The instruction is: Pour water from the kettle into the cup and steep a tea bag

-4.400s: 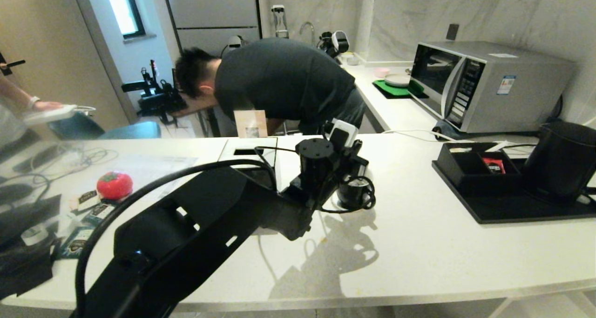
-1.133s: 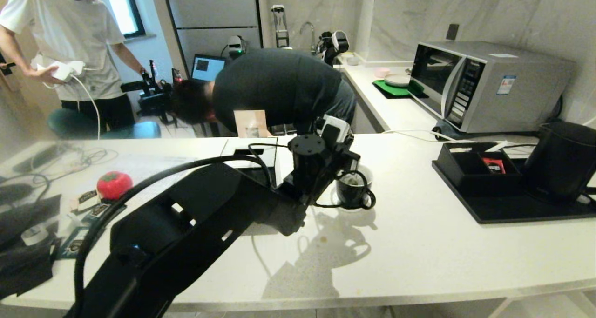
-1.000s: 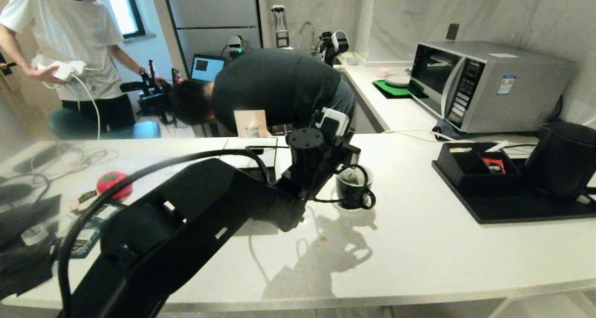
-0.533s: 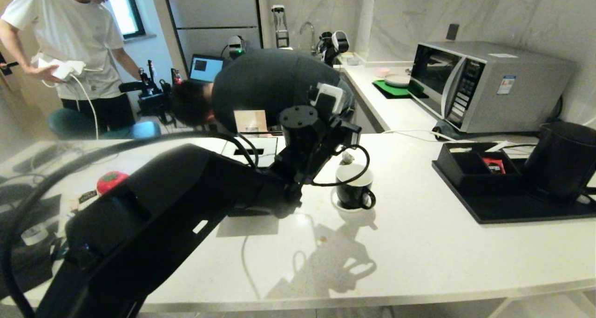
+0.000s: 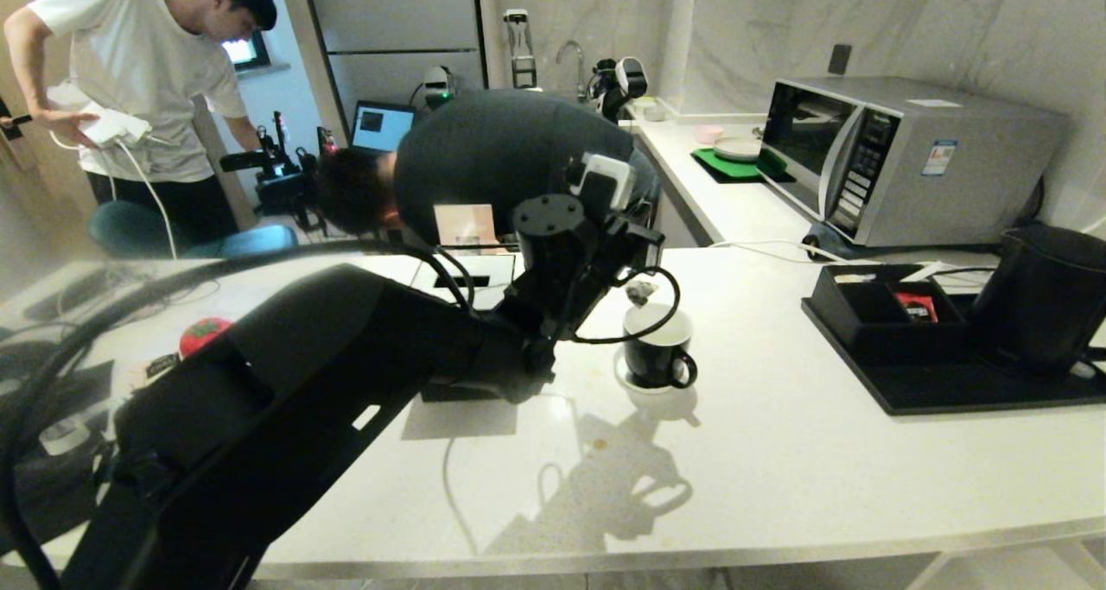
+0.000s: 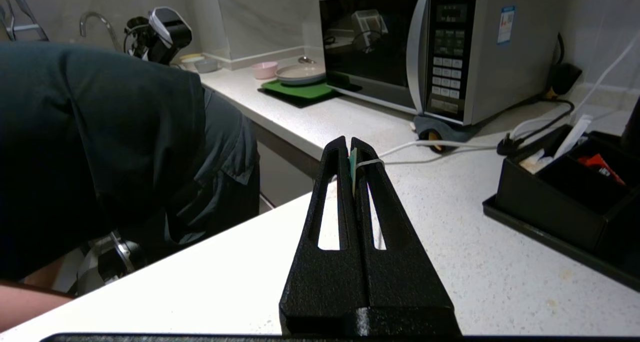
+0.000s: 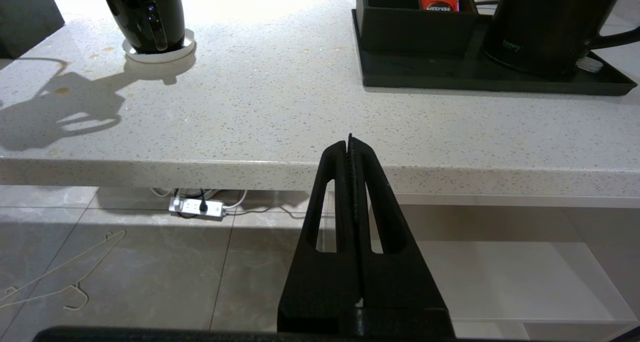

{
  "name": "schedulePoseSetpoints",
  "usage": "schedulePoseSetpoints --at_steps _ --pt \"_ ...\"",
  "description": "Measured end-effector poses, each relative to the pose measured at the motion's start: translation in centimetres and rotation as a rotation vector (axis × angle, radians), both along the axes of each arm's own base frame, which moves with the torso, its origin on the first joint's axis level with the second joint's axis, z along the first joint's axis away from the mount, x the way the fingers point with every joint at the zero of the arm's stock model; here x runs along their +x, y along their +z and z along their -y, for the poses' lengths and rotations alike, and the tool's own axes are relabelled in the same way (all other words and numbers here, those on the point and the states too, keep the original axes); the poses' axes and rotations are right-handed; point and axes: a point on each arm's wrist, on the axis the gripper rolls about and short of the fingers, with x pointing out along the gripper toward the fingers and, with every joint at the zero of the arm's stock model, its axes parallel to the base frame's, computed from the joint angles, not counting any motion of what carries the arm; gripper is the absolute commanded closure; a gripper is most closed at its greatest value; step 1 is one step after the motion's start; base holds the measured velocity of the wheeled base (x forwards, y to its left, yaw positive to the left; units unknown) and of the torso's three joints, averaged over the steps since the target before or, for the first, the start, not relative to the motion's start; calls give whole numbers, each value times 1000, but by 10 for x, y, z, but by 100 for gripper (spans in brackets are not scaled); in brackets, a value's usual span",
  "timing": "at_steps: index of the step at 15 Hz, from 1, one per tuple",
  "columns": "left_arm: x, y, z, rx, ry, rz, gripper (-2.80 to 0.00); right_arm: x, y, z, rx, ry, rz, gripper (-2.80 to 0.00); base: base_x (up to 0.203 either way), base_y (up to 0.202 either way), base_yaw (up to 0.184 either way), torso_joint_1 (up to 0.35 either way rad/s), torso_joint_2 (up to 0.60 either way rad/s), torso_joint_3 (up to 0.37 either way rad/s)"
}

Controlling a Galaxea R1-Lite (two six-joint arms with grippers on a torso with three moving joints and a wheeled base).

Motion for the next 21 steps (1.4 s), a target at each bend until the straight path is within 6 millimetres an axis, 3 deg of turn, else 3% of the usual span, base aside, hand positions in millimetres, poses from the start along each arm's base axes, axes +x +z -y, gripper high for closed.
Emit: schedulePoseSetpoints --at_steps 7,17,21 --pt "6 -24 4 21 3 -27 0 0 0 0 0 1 0 0 0 0 0 0 0 0" --pt "17 -79 8 77 10 -97 0 0 0 0 1 2 0 0 0 0 0 0 0 0" --pt "18 -90 10 87 9 -110 0 0 0 0 0 2 0 0 0 0 0 0 0 0"
